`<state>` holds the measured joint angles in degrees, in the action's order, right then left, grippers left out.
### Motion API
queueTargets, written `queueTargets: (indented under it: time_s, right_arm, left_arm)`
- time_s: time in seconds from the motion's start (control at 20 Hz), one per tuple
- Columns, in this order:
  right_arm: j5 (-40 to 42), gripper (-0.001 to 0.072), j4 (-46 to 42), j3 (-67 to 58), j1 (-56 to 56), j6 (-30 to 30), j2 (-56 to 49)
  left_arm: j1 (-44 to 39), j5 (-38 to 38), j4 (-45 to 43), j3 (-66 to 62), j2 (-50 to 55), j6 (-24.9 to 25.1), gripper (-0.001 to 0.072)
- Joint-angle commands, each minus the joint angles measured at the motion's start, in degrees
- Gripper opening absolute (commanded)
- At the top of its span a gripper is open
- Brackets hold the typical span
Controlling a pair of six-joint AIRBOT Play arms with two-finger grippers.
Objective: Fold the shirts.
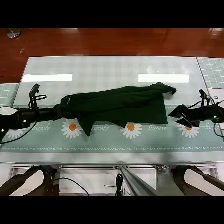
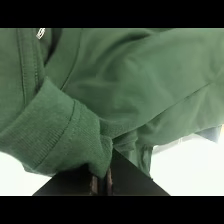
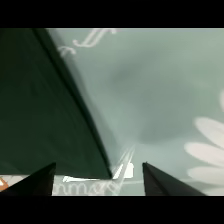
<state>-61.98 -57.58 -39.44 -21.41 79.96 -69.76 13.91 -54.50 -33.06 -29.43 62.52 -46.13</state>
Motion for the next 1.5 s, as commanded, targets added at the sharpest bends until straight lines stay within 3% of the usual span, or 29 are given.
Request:
queueTargets:
  time_s: [0.0, 0.3, 0.35, 0.4, 0.45, 0.6, 0.7, 0.85, 1.05, 1.15, 1.3, 1.45]
  right_arm:
    - [1.9, 0.0619, 4.8, -1.0, 4.2, -1.2, -4.1]
    - [3.7, 0.0603, 8.1, -6.1, 12.9, -1.0, -10.0]
    - [4.1, 0.0463, 8.1, -7.0, 14.1, -0.7, -10.6]
    - [4.2, 0.0201, 8.1, -7.8, 15.0, -0.9, -10.9]
    - [4.3, 0.0028, 7.8, -8.9, 15.8, -1.9, -10.9]
    - [-0.9, 0.0027, 4.9, -14.7, 16.1, 1.0, -10.8]
    - [-5.8, 0.0027, 1.6, -24.6, 16.1, 2.3, -9.8]
    - [-7.7, 0.0026, -1.6, -49.0, 16.1, 6.5, -7.1]
    - [-11.1, 0.0026, -6.9, -82.8, 16.1, 9.1, -3.8]
    - [-10.6, 0.0026, -9.2, -86.0, 16.1, 9.4, 2.7]
    - [-11.6, 0.0026, -13.3, -83.1, 16.1, 9.1, 15.3]
    - [-12.2, 0.0026, -18.5, -78.4, 16.1, 9.4, 27.0]
  left_arm:
    - [-0.4, 0.4, 0.3, -0.6, 0.1, 0.5, 0.0024]
    - [-0.4, 0.3, 0.3, -0.6, 0.1, 0.5, 0.0024]
    - [-0.4, 0.3, 0.3, -0.6, 0.1, 0.5, 0.0024]
    - [-0.4, 0.3, 0.4, -0.6, 0.1, 0.4, 0.0024]
    - [-0.4, -0.4, 0.8, -0.6, 0.0, 0.4, 0.0024]
    - [-0.3, -5.2, 1.3, -3.5, -1.1, 1.1, 0.0024]
    - [-0.2, -5.7, 7.2, -9.0, -3.3, 1.1, 0.0024]
    - [-0.2, -3.0, 22.8, -24.4, -6.1, 1.1, 0.0023]
    - [0.1, -0.5, 24.0, -51.1, -6.5, -3.8, 0.0022]
    - [0.4, -0.5, 17.0, -61.9, -7.3, -10.7, 0.0023]
    - [0.4, -0.7, -2.7, -72.9, -11.2, -25.2, 0.0022]
    - [0.4, -1.5, -19.8, -76.1, -19.6, -32.1, 0.0022]
